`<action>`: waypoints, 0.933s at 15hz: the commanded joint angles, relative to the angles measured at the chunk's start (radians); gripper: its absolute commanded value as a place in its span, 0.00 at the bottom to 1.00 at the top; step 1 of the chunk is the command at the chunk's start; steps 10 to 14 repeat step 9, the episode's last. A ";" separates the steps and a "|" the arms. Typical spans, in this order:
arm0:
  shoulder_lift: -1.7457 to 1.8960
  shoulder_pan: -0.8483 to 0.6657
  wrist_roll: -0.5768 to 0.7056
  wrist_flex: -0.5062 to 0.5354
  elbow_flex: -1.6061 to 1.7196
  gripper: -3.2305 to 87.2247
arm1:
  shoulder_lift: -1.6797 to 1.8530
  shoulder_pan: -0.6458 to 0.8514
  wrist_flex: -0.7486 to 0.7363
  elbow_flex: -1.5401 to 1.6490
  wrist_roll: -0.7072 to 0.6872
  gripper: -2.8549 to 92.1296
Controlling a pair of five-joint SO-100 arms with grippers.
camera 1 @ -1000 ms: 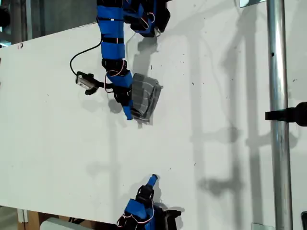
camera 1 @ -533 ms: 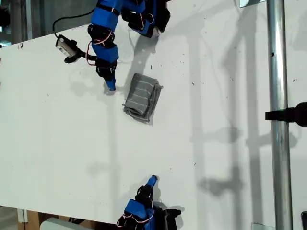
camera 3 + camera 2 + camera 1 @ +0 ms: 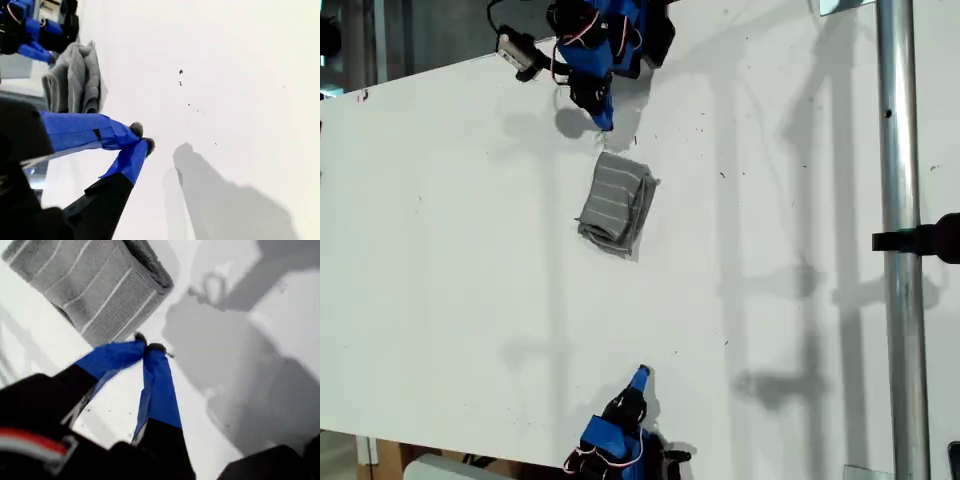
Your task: Grasp corners of a towel and fold twice.
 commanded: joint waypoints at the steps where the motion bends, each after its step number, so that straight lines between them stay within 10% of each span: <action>1: 0.002 0.002 0.014 0.006 0.008 0.03 | 0.012 -0.058 0.034 -0.005 0.037 0.08; 14: 0.002 0.000 0.014 0.006 0.008 0.03 | 0.012 -0.114 0.034 -0.005 0.037 0.08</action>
